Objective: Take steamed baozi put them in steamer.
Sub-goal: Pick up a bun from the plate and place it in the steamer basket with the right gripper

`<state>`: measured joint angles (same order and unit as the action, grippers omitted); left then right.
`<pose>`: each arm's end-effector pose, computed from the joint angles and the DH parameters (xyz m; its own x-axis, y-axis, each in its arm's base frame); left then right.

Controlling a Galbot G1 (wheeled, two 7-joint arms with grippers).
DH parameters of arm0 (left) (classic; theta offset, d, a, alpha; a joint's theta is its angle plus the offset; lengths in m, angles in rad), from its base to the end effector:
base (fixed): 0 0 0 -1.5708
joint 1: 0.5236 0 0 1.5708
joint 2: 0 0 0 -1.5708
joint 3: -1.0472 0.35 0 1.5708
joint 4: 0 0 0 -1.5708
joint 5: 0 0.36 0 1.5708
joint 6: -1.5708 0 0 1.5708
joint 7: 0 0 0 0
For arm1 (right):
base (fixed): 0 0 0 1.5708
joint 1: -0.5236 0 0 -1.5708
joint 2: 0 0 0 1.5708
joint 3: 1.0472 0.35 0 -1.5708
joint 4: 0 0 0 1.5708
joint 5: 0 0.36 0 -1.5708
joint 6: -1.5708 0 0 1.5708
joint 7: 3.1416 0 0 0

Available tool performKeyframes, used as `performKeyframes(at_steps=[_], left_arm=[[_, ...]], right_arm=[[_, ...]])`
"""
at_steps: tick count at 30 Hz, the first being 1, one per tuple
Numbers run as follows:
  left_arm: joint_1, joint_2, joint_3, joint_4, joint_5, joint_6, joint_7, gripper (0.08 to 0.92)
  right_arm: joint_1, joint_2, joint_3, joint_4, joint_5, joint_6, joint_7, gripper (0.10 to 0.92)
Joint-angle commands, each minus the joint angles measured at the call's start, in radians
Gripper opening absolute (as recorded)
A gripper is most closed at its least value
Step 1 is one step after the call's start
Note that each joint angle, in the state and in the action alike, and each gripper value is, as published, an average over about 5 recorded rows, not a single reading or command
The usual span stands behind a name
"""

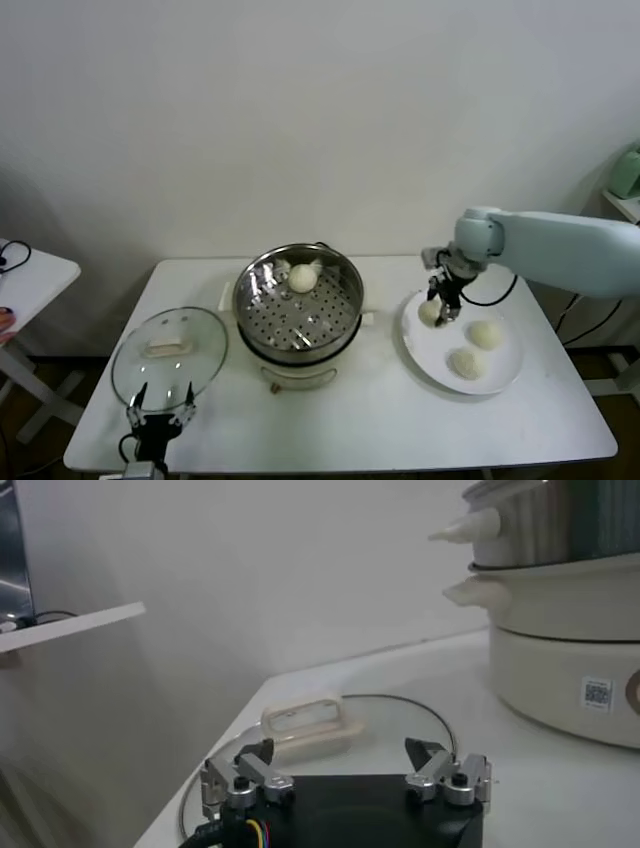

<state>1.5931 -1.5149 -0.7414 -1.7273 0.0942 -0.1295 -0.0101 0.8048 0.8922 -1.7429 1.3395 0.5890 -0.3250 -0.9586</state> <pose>0.1466 0.0931 -0.4274 -0.9533 -0.1891 0.2357 -0.1295 0.9603 0.2471 0.5480 -0.0621 -0.0755 -0.1218 -0.0739 0.9898 -0.9861 -0.1041 -0.1291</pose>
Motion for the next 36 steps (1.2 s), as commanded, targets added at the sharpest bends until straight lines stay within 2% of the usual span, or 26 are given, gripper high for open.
performKeyframes(at_steps=[1, 8, 18, 27, 36], left_arm=[[0.001, 0.003, 0.0, -0.007, 0.001, 0.002, 0.001, 0.823], [0.006, 0.004, 0.0, -0.021, -0.005, 0.006, 0.003, 0.823], [0.013, -0.001, -0.005, -0.038, -0.01, 0.007, 0.001, 0.823], [0.022, -0.001, -0.006, -0.048, -0.01, 0.007, 0.003, 0.823], [0.024, 0.004, -0.006, -0.047, -0.009, 0.005, 0.004, 0.823]], right_arm=[[0.283, 0.021, -0.093, 0.084, 0.136, 0.007, -0.054, 0.621], [0.332, 0.103, -0.003, 0.098, 0.255, -0.032, -0.051, 0.622], [0.166, 0.324, 0.207, 0.029, 0.319, -0.139, 0.022, 0.623], [0.006, 0.497, 0.266, -0.121, 0.274, -0.154, 0.048, 0.623], [-0.117, 0.578, 0.269, -0.228, 0.208, -0.146, 0.059, 0.624]])
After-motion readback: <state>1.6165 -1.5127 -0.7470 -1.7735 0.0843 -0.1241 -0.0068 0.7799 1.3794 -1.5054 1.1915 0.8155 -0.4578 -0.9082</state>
